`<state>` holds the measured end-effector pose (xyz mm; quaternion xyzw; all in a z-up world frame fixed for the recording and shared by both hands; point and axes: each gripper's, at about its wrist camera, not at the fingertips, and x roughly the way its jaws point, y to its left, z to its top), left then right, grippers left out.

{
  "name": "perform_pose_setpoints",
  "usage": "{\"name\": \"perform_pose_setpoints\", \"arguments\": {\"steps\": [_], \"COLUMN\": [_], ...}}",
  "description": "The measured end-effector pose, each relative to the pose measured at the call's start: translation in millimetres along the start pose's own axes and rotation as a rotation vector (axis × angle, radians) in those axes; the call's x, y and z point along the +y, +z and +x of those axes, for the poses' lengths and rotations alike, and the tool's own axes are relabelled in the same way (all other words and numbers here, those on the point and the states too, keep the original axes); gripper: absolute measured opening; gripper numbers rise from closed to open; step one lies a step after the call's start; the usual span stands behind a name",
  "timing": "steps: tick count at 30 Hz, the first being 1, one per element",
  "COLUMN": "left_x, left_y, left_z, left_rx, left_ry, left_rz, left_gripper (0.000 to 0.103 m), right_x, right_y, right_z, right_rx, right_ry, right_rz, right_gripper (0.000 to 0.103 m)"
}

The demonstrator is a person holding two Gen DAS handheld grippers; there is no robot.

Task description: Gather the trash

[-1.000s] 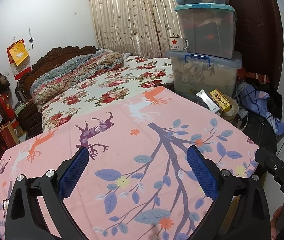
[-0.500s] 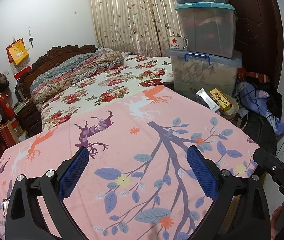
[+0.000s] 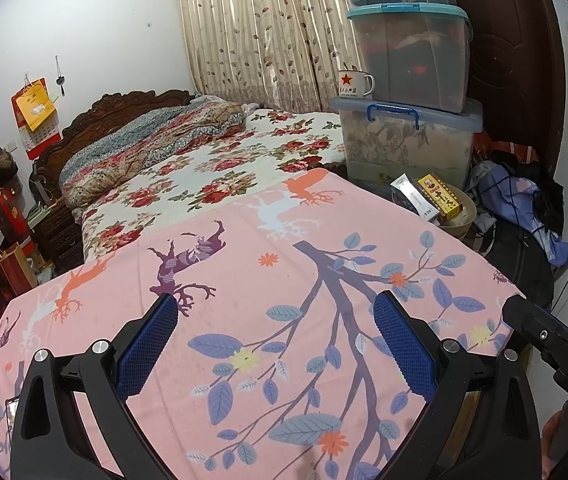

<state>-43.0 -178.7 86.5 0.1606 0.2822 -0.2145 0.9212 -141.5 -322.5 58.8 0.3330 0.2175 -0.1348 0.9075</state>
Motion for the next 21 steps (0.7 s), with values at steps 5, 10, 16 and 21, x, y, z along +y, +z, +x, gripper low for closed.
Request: {"name": "perform_pose_setpoints", "arguments": {"steps": [5, 10, 16, 21], "left_x": [1, 3, 3, 8], "left_y": [-3, -8, -9, -9], "left_z": [1, 6, 8, 9], "left_rx": [0.001, 0.010, 0.028, 0.046], "left_ry": [0.002, -0.005, -0.020, -0.038], "left_rz": [-0.004, -0.008, -0.006, -0.025], "left_gripper": [0.094, 0.094, 0.094, 0.094], "right_x": [1, 0, -1, -3], "right_y": [-1, 2, -9, -14], "right_z": [0, 0, -1, -2], "right_rx": [0.001, 0.001, 0.005, -0.001], "right_ry": [0.000, -0.001, -0.005, -0.008], "right_rz": [0.000, 0.000, 0.009, 0.018], "right_gripper": [0.088, 0.088, 0.093, 0.095]}}
